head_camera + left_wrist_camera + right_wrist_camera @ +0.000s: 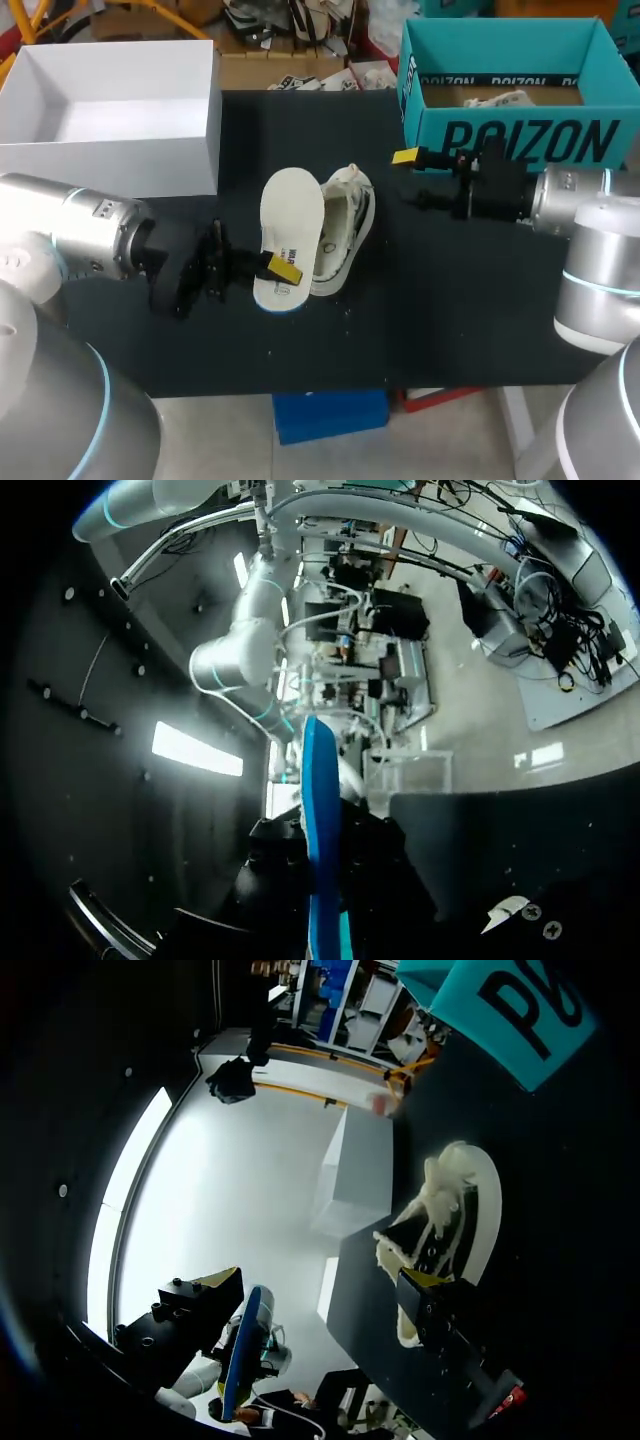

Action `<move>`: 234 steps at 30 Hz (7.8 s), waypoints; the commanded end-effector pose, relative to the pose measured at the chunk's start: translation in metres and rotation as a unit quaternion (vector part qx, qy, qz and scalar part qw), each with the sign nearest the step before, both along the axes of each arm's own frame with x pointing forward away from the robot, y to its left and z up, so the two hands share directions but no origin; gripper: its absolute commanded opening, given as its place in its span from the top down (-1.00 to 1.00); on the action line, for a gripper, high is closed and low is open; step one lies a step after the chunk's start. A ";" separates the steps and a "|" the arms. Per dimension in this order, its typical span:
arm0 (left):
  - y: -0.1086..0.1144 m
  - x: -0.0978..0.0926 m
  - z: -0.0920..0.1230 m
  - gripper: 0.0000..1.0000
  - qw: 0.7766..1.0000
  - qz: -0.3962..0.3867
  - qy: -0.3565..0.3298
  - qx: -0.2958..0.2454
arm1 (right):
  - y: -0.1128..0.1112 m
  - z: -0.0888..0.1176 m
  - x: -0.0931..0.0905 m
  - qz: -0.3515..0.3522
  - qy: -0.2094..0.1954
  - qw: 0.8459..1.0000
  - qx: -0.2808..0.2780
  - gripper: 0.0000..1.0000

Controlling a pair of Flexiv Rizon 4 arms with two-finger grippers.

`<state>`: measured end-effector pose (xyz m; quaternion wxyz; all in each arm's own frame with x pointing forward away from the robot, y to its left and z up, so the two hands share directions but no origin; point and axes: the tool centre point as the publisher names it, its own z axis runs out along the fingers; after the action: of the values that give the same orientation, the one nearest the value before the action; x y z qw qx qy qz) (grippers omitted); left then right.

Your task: Take the shoe out of the shoebox, open the shoe tongue, remove and reinsert the insole, then place the shoe into the shoebox

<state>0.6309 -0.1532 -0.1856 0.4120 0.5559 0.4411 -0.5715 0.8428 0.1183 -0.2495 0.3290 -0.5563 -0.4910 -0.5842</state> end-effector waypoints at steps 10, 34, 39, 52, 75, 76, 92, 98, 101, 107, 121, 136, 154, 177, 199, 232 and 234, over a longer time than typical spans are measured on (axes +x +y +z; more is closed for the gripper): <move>-0.020 0.038 -0.065 1.00 0.996 -0.014 -0.081 -0.033 | 0.001 0.000 -0.001 -0.002 0.000 1.000 0.000 -1.00; -0.064 0.119 -0.093 1.00 0.994 -0.003 -0.101 -0.046 | 0.001 0.000 -0.001 -0.002 0.000 1.000 0.000 -1.00; -0.064 0.120 -0.092 1.00 0.994 -0.002 -0.103 -0.046 | 0.001 0.000 -0.001 -0.002 0.000 1.000 0.000 -1.00; -0.064 0.120 -0.092 1.00 0.994 -0.002 -0.103 -0.046 | 0.028 -0.006 -0.001 0.153 -0.009 0.988 0.024 -1.00; -0.064 0.120 -0.092 1.00 0.994 -0.002 -0.103 -0.046 | 0.068 -0.015 -0.018 0.201 0.035 0.979 -0.002 -0.11; -0.064 0.120 -0.092 1.00 0.994 -0.002 -0.103 -0.046 | 0.068 -0.016 -0.018 0.201 0.036 0.979 -0.002 0.00; -0.064 0.120 -0.092 1.00 0.994 -0.002 -0.103 -0.046 | 0.077 -0.022 -0.011 0.208 0.049 0.977 0.000 1.00; -0.064 0.120 -0.092 1.00 0.994 -0.002 -0.103 -0.046 | 0.078 -0.024 -0.011 0.209 0.054 0.976 -0.002 1.00; -0.064 0.120 -0.092 1.00 0.994 -0.002 -0.103 -0.046 | 0.078 -0.024 -0.011 0.209 0.054 0.976 -0.002 1.00; -0.053 0.116 -0.077 -1.00 0.995 0.003 -0.090 0.044 | 0.078 -0.024 -0.011 0.209 0.054 0.976 -0.002 1.00; 0.006 0.096 -0.041 -1.00 0.887 -0.050 -0.162 0.430 | 0.078 -0.024 -0.011 0.209 0.054 0.976 -0.002 1.00; -0.003 0.095 -0.022 -1.00 0.733 0.002 -0.309 0.606 | 0.078 -0.024 -0.011 0.209 0.054 0.976 -0.002 1.00; -0.046 0.098 -0.026 -1.00 0.653 0.008 -0.270 0.708 | 0.078 -0.024 -0.011 0.209 0.054 0.976 -0.002 1.00; -0.036 0.098 -0.041 -1.00 0.673 0.057 -0.239 0.698 | 0.078 -0.024 -0.011 0.209 0.054 0.976 -0.002 1.00; -0.047 0.143 -0.037 -1.00 0.688 0.073 -0.241 0.681 | 0.078 -0.024 -0.011 0.209 0.054 0.976 -0.002 1.00; -0.060 0.294 -0.025 -1.00 0.695 0.095 -0.237 0.672 | 0.078 -0.024 -0.011 0.209 0.054 0.976 -0.002 1.00; -0.058 0.302 -0.024 -1.00 0.698 0.096 -0.232 0.671 | 0.078 -0.024 -0.011 0.209 0.054 0.976 -0.002 1.00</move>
<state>0.9223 -0.2109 -0.2088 0.0767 0.7542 0.6484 0.0707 0.8309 0.1954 -0.2729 0.4684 -0.4723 -0.5783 -0.4723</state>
